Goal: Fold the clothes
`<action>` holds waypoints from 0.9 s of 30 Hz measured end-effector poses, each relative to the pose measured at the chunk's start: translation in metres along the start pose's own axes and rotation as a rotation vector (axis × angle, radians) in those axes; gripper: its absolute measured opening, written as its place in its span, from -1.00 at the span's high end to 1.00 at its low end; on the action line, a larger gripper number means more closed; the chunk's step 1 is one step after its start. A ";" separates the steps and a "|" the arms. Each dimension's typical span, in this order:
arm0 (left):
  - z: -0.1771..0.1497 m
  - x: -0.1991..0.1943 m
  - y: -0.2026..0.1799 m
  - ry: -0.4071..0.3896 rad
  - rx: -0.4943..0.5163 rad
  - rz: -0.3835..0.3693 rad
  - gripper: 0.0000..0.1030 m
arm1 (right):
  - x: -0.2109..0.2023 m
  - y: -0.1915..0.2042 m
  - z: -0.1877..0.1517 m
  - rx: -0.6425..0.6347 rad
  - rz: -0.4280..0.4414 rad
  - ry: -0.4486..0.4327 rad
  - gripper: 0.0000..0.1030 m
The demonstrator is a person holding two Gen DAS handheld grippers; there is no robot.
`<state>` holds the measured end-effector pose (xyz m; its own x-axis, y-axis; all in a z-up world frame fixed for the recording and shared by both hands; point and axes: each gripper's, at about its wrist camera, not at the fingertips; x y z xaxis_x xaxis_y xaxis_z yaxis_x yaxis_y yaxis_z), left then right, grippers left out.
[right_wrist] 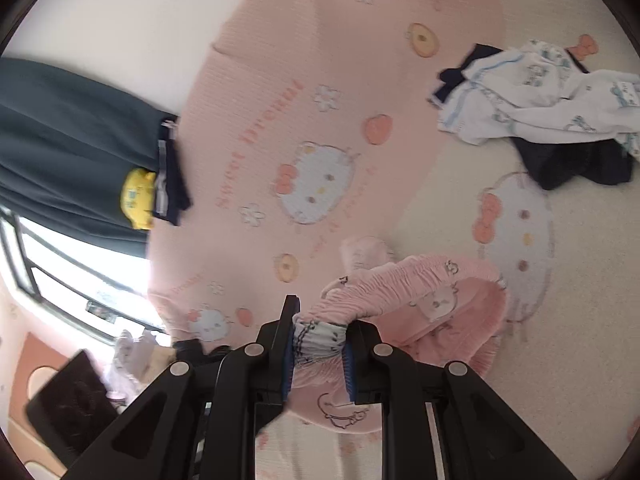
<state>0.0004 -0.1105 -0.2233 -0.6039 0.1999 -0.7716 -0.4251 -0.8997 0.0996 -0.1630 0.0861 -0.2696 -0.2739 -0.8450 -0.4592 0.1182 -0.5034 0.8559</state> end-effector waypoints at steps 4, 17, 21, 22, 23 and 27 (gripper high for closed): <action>-0.001 0.003 -0.003 0.001 0.036 0.005 0.80 | 0.003 -0.014 0.003 0.069 0.011 0.024 0.64; 0.010 0.015 -0.024 0.006 0.135 -0.092 -1.00 | 0.001 -0.019 0.005 0.066 -0.003 0.075 0.62; 0.015 0.028 -0.027 0.010 0.198 -0.044 -1.00 | -0.002 -0.021 0.007 0.086 0.030 0.100 0.60; 0.017 0.031 -0.028 0.011 0.214 -0.032 -0.99 | -0.003 -0.022 0.007 0.092 0.039 0.105 0.59; 0.018 0.035 -0.028 0.012 0.229 -0.020 -0.99 | -0.004 -0.023 0.008 0.099 0.047 0.109 0.59; 0.025 0.048 -0.021 0.026 0.228 0.054 -0.44 | -0.005 -0.026 0.008 0.103 0.045 0.127 0.59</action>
Point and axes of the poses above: each gripper's, at about its wrist camera, not at the fingertips, and x roughly the way its jaws point, y to its left, z to its top, and after that the axes turned 7 degrees about x, right-handed
